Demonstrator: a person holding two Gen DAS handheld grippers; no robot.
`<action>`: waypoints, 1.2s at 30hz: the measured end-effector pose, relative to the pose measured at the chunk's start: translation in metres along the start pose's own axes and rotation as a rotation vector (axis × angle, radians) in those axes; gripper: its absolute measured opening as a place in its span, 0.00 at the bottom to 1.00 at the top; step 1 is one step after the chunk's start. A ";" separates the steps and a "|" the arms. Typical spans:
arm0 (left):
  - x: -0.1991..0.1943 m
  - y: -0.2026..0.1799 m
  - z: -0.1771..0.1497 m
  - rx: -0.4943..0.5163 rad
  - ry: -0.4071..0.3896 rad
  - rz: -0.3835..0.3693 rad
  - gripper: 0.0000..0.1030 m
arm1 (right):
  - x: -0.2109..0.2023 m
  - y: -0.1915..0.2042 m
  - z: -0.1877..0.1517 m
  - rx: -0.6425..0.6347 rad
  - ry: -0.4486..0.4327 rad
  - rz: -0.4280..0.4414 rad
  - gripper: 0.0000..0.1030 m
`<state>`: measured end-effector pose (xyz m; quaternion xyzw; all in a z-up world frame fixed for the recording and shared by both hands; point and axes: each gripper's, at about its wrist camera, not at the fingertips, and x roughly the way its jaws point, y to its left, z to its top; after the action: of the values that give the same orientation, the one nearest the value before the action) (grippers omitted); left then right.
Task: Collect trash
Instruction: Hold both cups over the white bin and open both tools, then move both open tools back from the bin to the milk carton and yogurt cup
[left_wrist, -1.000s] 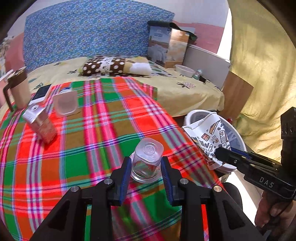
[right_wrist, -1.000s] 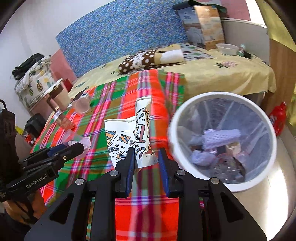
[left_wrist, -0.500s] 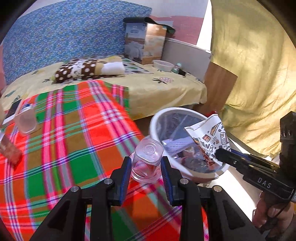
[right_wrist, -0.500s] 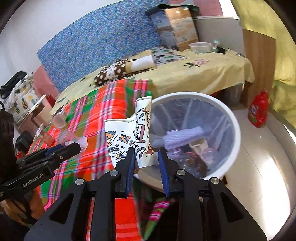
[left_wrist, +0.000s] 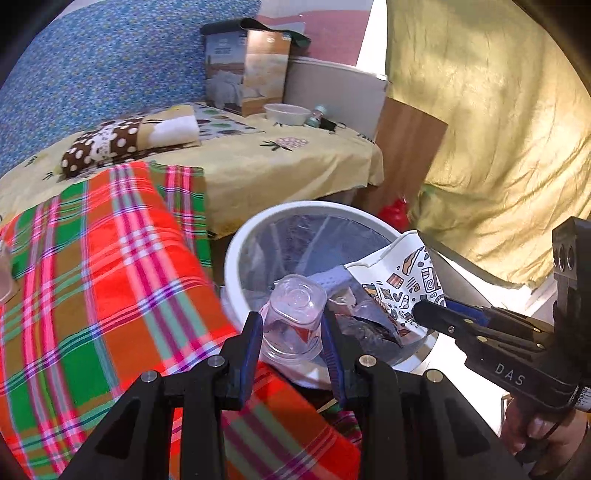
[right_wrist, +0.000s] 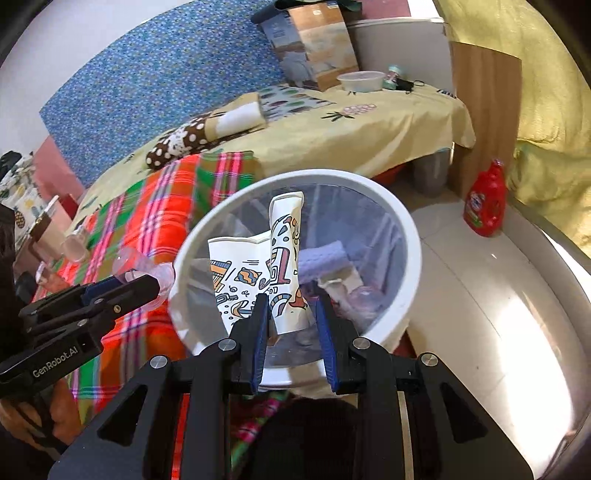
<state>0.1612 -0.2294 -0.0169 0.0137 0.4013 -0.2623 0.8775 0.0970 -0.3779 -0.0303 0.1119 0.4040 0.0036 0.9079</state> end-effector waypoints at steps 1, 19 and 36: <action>0.004 -0.002 0.001 0.002 0.004 -0.006 0.32 | 0.001 -0.002 0.001 0.000 0.003 -0.007 0.27; 0.022 -0.004 0.010 -0.004 -0.002 -0.004 0.43 | 0.000 -0.014 0.004 0.011 -0.001 -0.045 0.32; -0.010 0.006 -0.006 -0.033 -0.022 0.006 0.43 | -0.015 0.007 0.001 -0.028 -0.039 -0.008 0.32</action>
<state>0.1548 -0.2182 -0.0147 -0.0022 0.3958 -0.2531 0.8828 0.0881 -0.3724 -0.0167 0.0977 0.3867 0.0034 0.9170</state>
